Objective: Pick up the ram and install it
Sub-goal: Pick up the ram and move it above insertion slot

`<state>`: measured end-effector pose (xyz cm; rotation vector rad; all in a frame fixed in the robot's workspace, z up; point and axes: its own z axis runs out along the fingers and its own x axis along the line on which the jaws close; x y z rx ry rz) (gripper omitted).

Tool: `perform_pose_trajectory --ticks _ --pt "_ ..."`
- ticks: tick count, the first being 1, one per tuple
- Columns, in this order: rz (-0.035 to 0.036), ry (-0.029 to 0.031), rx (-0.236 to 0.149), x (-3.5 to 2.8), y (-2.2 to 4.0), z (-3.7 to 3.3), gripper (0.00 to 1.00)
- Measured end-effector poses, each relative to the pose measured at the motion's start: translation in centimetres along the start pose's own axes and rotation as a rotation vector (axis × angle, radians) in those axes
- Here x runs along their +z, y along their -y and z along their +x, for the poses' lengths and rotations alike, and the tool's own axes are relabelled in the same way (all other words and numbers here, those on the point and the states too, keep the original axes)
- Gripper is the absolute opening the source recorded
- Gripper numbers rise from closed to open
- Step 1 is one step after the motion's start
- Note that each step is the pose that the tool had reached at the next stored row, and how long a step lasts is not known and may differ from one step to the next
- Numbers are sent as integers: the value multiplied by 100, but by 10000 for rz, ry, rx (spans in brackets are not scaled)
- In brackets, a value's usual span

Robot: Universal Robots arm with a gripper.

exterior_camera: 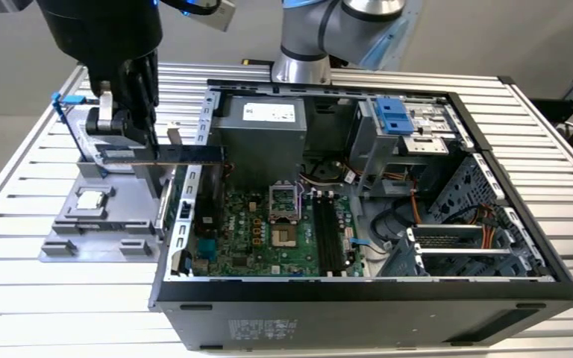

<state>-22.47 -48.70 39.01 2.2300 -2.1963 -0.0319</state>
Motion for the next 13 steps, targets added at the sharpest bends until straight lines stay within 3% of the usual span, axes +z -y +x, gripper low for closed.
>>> perform_pose_trajectory --ticks 4,6,13 --pt "0 0 2 0 1 0 0" --pt "-3 -5 0 -1 37 -2 0" --pt "-25 -14 2 -7 328 -14 0"
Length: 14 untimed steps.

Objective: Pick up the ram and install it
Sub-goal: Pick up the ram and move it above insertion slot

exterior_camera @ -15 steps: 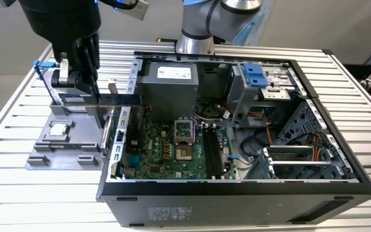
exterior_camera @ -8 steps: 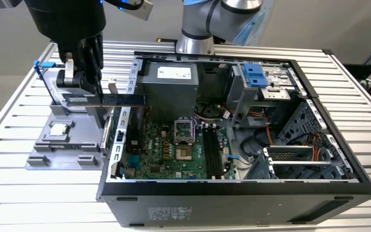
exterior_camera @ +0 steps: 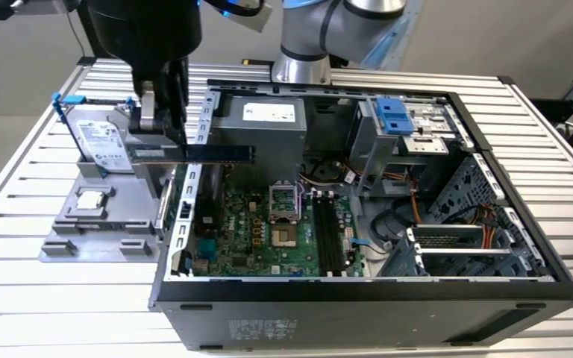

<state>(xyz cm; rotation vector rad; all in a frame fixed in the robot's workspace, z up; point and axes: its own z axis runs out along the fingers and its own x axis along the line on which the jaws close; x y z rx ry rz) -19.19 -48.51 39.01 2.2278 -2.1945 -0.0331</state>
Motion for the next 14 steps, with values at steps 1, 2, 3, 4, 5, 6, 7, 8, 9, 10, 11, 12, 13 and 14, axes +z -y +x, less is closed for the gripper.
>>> perform_pose_trajectory --ticks 1,2,3,4,5,6,7,8,9,10,11,12,13,14 --pt "-1 -1 0 -1 45 -2 0" --pt "-1 0 -1 -2 91 -5 0" --pt "-1 0 -1 -3 136 -9 0" --pt "-1 -1 0 -4 181 -13 0" --pt "-1 -1 0 -5 226 -17 0" --pt "-2 -2 -1 -7 274 -21 0" --pt "-2 -1 -1 -8 319 -24 0" --pt "-1 0 0 -8 365 -27 0" --pt "-1 -1 1 -10 409 -29 0" --pt "-1 0 -1 -10 454 -33 0" --pt "-1 0 -2 -12 499 -36 0" --pt "-1 -1 0 -13 545 -40 0" --pt "-1 0 0 -14 590 -43 0" --pt "-1 -1 0 -15 635 -45 0"
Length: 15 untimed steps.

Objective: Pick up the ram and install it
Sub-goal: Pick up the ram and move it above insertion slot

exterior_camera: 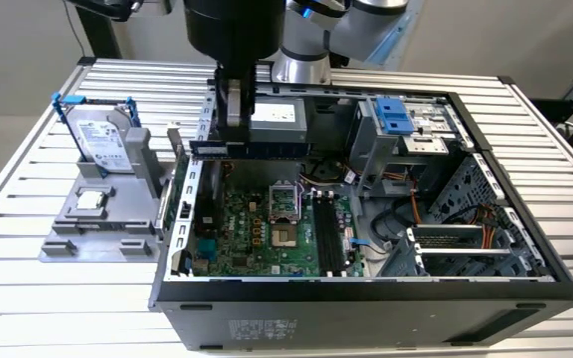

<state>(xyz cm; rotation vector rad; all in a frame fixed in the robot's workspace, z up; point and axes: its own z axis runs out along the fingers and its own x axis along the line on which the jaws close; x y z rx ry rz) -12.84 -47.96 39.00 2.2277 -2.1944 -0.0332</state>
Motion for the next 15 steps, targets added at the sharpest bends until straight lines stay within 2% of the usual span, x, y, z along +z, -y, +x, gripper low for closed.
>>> perform_pose_trajectory --ticks 11,13,15 --pt "-1 0 25 -10 503 -15 0" --pt "0 1 43 -10 580 -17 0" --pt "1 3 100 -10 629 -20 0"
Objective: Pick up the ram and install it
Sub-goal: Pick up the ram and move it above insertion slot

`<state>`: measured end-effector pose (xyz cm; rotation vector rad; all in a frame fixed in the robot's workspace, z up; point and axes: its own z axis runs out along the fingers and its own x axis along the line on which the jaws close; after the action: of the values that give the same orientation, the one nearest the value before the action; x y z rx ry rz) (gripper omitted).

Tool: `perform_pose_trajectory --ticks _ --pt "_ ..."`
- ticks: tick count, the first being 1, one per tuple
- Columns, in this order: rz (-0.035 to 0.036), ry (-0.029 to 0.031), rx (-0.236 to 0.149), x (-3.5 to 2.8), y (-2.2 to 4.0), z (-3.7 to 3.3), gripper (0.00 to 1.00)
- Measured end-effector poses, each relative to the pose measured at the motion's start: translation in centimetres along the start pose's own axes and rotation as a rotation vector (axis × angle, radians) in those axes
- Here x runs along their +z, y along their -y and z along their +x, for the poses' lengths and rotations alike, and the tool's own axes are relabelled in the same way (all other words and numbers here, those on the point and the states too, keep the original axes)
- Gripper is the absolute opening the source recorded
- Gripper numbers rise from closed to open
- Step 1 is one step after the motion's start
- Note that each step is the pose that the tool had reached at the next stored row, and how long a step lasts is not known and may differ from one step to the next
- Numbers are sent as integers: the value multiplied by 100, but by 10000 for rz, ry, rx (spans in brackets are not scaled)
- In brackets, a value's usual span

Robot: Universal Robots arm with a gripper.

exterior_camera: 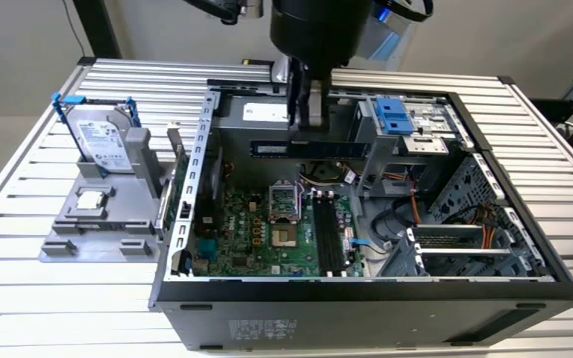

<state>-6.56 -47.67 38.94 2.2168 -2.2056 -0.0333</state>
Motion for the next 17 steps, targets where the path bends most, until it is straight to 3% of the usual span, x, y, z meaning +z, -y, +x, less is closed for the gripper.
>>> perform_pose_trajectory --ticks 7,17 --pt "1 8 343 2 117 -12 0" --pt "3 15 594 -1 375 -34 0"
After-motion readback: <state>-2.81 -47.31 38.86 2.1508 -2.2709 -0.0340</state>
